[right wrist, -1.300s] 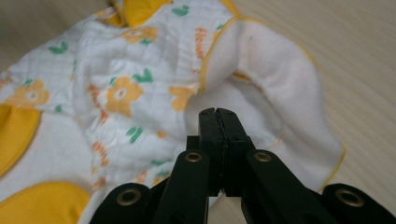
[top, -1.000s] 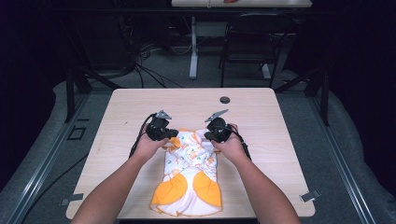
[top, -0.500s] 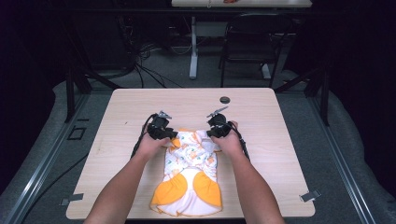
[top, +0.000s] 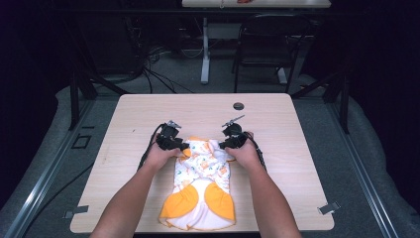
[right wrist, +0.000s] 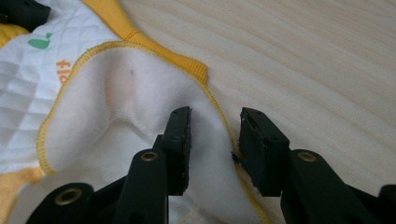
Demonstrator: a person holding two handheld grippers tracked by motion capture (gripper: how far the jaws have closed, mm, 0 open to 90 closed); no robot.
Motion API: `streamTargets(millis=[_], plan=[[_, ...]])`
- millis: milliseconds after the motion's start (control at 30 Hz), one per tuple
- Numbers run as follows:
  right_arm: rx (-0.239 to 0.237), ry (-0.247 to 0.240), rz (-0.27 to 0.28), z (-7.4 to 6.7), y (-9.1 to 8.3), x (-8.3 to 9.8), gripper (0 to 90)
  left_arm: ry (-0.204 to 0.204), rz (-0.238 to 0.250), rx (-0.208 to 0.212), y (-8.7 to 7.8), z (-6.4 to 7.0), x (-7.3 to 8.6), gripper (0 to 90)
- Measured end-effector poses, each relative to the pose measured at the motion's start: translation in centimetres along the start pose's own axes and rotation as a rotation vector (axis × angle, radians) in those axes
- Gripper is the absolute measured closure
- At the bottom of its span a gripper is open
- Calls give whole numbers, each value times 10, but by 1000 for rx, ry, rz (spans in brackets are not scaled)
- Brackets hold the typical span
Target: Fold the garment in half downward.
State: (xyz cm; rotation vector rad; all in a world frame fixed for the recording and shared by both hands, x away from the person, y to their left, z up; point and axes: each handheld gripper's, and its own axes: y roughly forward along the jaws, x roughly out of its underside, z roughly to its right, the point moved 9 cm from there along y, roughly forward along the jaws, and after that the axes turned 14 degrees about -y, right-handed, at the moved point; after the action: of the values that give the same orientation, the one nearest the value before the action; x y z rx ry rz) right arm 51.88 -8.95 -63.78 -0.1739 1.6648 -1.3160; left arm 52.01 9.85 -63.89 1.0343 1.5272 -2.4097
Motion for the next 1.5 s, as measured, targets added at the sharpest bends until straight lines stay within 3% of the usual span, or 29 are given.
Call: streamTargets(millis=[67, 267, 400, 733, 900, 933, 1100, 1467, 1500], plan=[[1, -2, -4, 0, 0, 0, 633, 16, -6, -5, 0, 1, 0, 625], [-18, -6, -21, -5, -1, 0, 774, 17, -15, 26, 0, 6, 3, 792], [-29, 6, -3, -8, 0, -1, 835, 12, -15, 33, 0, 7, 4, 826], [-23, -19, -21, -10, -4, -4, 875, 17, -32, 4, -6, 9, 3, 843], [-18, -38, 3, -11, -12, -11, 876, 9, -8, 11, -15, 8, -2, 844], [-16, -55, -8, -11, -14, -10, 876, 13, -3, 9, -18, 9, -3, 844], [-1, -140, 44, -15, -34, -23, 876, 26, 32, 17, -34, 11, -10, 844], [25, -206, 80, -17, -64, -41, 877, 55, 93, 11, -62, 14, -27, 846], [35, -201, 106, -17, -68, -46, 877, 60, 104, 9, -68, 15, -31, 846]])
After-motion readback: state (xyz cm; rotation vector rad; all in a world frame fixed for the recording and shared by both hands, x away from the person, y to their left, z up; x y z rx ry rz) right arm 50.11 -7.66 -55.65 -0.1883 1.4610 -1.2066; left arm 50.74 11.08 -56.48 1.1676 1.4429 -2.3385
